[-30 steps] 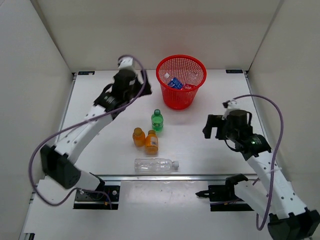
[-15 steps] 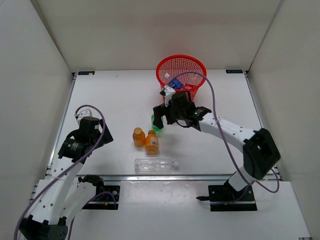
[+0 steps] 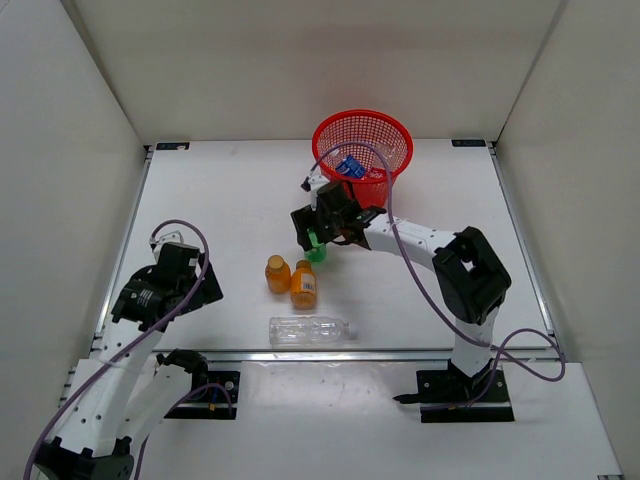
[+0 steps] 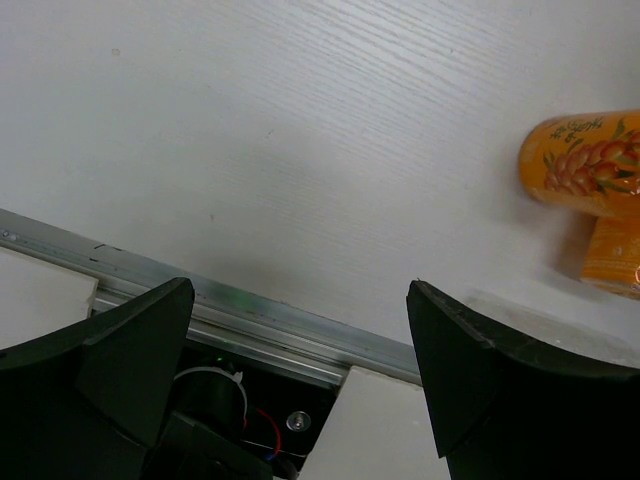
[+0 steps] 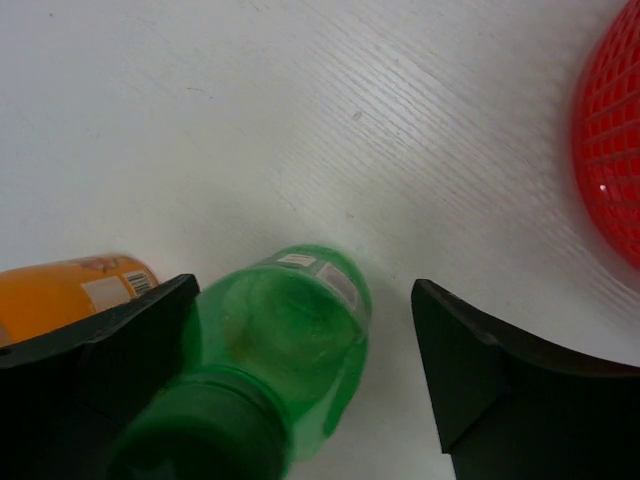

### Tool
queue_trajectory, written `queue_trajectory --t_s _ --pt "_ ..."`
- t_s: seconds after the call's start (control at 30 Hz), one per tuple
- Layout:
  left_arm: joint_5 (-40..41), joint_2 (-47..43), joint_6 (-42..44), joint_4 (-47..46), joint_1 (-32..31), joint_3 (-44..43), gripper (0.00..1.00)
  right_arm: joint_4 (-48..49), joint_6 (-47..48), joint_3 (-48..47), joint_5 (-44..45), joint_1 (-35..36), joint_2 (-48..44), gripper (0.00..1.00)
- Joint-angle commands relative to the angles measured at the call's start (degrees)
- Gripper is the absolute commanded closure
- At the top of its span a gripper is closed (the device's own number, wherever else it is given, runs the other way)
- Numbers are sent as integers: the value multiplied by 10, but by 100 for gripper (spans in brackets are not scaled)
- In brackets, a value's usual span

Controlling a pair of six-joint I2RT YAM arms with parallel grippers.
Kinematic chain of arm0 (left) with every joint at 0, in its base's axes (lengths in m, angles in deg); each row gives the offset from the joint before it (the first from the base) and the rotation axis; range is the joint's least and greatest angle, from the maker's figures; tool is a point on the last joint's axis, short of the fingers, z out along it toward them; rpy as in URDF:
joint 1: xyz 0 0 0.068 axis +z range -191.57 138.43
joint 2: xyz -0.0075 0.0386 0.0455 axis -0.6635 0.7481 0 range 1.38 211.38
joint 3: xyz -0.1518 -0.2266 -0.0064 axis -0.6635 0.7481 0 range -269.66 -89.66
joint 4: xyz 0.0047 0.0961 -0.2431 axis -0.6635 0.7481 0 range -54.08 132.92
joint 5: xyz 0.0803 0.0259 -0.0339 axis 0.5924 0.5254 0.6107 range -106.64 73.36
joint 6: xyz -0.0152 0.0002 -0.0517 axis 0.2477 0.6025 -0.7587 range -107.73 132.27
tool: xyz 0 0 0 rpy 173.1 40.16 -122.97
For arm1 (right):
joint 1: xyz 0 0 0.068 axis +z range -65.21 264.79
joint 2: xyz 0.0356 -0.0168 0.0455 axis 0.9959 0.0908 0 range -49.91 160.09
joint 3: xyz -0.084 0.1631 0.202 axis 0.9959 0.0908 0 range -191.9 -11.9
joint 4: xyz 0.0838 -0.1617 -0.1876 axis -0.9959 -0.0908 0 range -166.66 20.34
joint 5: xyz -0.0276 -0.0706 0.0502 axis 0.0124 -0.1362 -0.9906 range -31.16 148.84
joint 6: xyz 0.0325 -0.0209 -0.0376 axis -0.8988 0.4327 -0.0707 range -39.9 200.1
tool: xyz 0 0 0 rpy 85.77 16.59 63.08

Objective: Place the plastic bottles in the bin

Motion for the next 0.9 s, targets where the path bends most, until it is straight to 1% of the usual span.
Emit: queue_trajectory --t_s 0.0,0.03,0.07,0.1,0.13,0.17,0.2,0.23,0.27,0.37,0.43,0.47,0.53,0.63,0.77,0.8,0.87 --pt "10 4 -2 -7 1 -37 1 14 -6 -32 25 -1 9 18" --pt "12 6 3 -9 2 -48 1 5 -7 -33 24 -1 17 25" --pt "15 6 2 -8 4 -56 2 -12 -6 -51 27 1 22 38" --pt "19 5 3 -10 4 -59 1 -22 1 -70 27 1 29 45" --pt "22 5 7 -12 3 -61 2 -48 6 -81 41 4 28 55" --pt "25 5 2 -11 4 -63 1 -65 8 -100 64 12 29 62" --pt "33 1 9 -14 4 -60 2 -79 20 -116 73 21 25 74" --pt "38 9 13 -17 7 -66 1 -86 29 -130 83 16 18 78" --pt "43 11 13 -15 8 -70 1 -99 36 -141 92 18 10 80" --pt "39 26 22 -28 14 -82 1 -122 48 -196 81 7 -21 80" --pt "33 34 24 -32 9 -82 1 -129 60 -251 68 -5 -43 80" --pt "27 38 23 -41 10 -75 1 -130 66 -264 70 -17 -55 84" --pt "20 42 21 -47 9 -75 2 -124 73 -308 63 -37 -69 85" --pt "12 46 26 -58 15 -71 2 -96 66 -339 51 -99 -91 82" --pt "8 50 27 -74 16 -76 2 -98 38 -347 34 -166 -78 80" --pt "7 55 28 -77 18 -79 2 -111 17 -346 35 -184 -78 82" --pt "1 61 27 -84 16 -75 1 -91 -10 -313 -6 -217 -74 82"
